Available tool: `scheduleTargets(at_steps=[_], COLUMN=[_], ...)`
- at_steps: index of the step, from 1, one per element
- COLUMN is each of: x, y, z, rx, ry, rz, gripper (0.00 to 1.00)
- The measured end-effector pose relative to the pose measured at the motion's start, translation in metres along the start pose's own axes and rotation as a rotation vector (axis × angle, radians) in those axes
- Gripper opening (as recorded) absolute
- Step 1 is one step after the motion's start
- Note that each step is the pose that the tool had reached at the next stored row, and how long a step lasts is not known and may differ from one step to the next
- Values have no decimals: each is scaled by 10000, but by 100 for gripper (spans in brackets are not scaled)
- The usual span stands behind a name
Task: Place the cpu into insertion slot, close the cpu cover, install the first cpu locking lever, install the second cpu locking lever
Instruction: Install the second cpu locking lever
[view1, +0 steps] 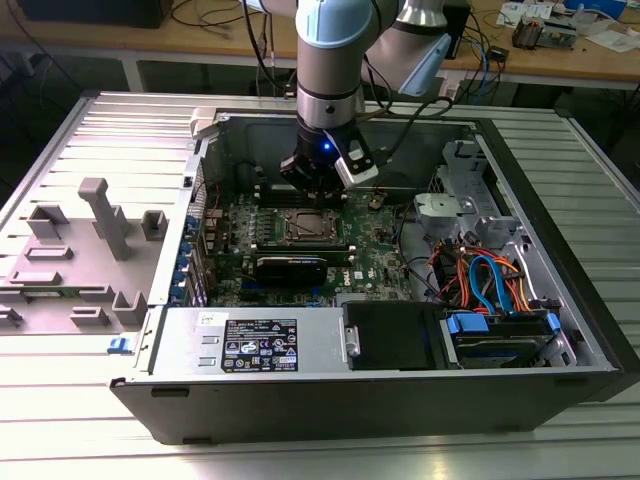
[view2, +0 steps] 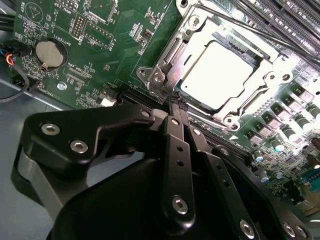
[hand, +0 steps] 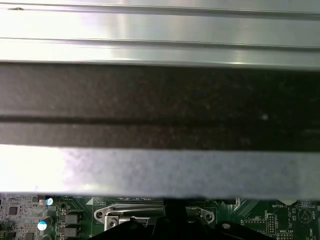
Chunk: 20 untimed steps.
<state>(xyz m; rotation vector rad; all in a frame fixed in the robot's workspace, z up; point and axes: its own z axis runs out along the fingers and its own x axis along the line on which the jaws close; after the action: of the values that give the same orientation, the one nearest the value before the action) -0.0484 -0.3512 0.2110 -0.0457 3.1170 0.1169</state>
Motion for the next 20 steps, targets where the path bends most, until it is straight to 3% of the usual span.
scheduleTargets(at_steps=[12, 17, 20], x=[1, 6, 8], y=[-17, -87, -90], z=[-1, -6, -14], rx=[-4, -4, 0], ry=[0, 0, 1], rz=[0, -1, 0], gripper=[11, 11, 11])
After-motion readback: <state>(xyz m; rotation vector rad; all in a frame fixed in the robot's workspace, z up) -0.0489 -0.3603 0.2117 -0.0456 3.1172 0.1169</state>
